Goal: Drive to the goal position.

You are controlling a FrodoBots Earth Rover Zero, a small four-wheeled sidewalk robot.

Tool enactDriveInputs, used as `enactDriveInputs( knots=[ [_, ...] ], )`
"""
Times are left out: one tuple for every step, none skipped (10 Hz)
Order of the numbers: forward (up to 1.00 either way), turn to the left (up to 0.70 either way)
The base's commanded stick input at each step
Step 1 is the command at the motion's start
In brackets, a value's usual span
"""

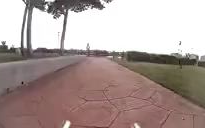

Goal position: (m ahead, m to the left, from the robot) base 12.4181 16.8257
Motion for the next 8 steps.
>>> enactDriveInputs(
  knots=[
    [1.0,0.0],
    [1.0,0.0],
    [1.0,0.0],
    [1.0,0.0],
    [1.0,0.0],
    [1.0,0.0],
    [1.0,0.0],
    [1.0,0.0]
  ],
)
